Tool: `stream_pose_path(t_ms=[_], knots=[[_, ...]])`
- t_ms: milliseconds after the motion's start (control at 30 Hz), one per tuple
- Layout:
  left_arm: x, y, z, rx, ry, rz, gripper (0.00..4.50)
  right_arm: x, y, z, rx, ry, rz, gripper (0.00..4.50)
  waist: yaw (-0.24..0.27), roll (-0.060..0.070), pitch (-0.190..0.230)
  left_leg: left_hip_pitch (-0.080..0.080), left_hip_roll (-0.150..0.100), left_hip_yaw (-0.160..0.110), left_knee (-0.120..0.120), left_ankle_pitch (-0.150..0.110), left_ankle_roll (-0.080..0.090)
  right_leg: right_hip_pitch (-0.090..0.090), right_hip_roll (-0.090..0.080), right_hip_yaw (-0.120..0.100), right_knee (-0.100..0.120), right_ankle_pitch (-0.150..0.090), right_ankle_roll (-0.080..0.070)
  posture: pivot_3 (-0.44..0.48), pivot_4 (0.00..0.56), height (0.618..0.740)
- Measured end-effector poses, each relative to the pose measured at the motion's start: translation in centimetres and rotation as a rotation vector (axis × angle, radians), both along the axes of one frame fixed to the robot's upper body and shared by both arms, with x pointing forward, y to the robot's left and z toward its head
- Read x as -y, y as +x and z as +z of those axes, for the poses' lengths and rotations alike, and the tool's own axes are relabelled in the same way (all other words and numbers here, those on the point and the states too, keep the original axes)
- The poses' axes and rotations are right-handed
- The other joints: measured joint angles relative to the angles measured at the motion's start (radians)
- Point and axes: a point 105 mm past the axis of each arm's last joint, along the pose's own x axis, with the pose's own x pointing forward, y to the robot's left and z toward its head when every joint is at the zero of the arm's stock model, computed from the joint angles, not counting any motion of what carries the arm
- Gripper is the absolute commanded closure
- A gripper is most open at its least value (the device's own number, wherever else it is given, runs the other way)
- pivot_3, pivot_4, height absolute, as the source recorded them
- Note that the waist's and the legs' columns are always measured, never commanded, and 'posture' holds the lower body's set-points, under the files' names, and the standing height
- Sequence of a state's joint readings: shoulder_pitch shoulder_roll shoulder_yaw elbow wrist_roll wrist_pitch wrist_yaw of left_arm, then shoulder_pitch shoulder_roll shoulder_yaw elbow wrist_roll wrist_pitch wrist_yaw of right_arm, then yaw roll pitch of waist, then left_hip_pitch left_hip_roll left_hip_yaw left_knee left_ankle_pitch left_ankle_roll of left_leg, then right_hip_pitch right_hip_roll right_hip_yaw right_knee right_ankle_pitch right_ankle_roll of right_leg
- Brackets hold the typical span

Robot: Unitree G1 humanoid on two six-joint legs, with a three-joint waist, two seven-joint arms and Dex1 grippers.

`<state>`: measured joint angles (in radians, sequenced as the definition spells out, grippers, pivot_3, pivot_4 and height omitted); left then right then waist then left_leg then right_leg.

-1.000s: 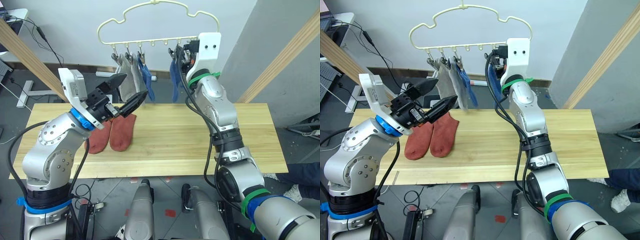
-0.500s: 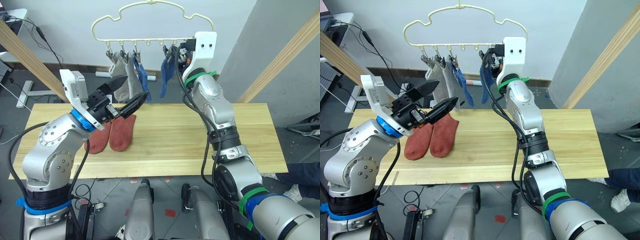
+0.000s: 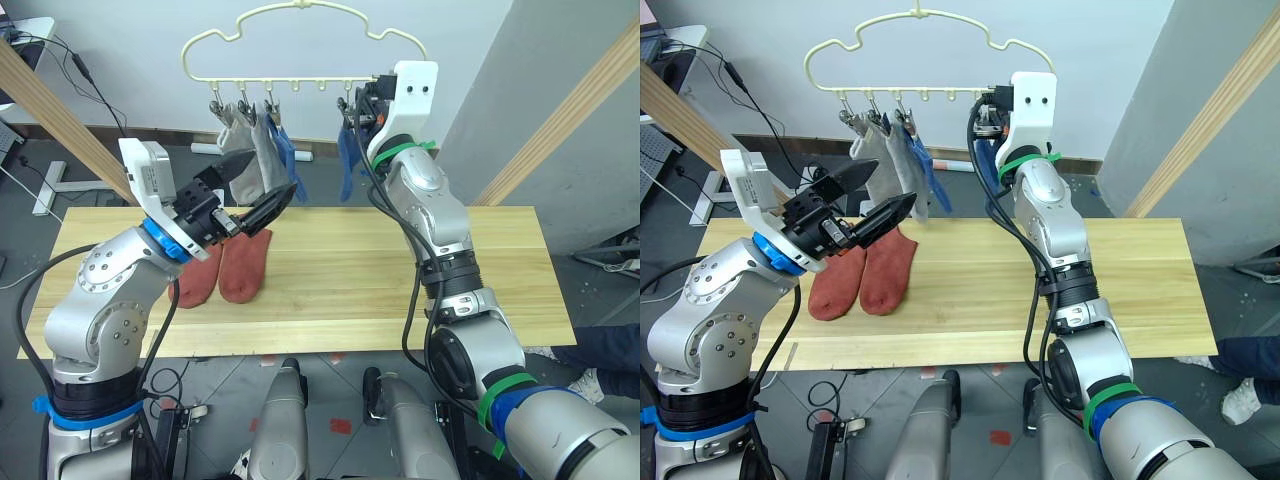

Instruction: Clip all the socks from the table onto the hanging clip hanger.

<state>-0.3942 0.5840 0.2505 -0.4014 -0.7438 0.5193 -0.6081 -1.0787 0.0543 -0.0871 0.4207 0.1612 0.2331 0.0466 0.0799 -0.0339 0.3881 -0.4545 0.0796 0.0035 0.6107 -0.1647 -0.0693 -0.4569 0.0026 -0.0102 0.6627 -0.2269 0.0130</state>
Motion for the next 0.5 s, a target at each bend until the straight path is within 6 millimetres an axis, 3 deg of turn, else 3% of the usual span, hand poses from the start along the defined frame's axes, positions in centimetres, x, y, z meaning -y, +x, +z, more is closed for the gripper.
stream_pose_path(t_ms=[167, 367, 500], knots=[[-0.9, 0.6, -2.6, -0.097, 0.021, 0.090, 0.00, 0.7, 0.2, -0.1, -0.027, 0.008, 0.039, 4.49, 0.000, 0.000, 0.000, 0.000, 0.000, 0.000, 0.000, 0.000, 0.000, 0.000, 0.000, 0.000, 0.000, 0.000, 0.000, 0.243, 0.391, 0.740], [-5.2, 2.4, -11.4, -0.347, 0.152, 0.345, 0.00, 2.3, -0.4, -0.2, -0.051, -0.039, 0.108, 4.49, 0.002, 0.001, 0.001, 0.000, 0.000, -0.001, -0.001, 0.000, 0.000, 0.000, 0.000, -0.001, 0.000, -0.002, -0.002, 0.226, 0.396, 0.740], [-6.5, 4.2, -13.5, -0.336, 0.247, 0.439, 0.00, 2.8, -1.0, -0.8, -0.077, -0.051, 0.138, 4.49, 0.012, 0.002, 0.001, 0.000, 0.000, 0.000, -0.001, 0.000, 0.000, 0.000, -0.001, -0.001, 0.000, -0.002, -0.003, 0.214, 0.401, 0.740]])
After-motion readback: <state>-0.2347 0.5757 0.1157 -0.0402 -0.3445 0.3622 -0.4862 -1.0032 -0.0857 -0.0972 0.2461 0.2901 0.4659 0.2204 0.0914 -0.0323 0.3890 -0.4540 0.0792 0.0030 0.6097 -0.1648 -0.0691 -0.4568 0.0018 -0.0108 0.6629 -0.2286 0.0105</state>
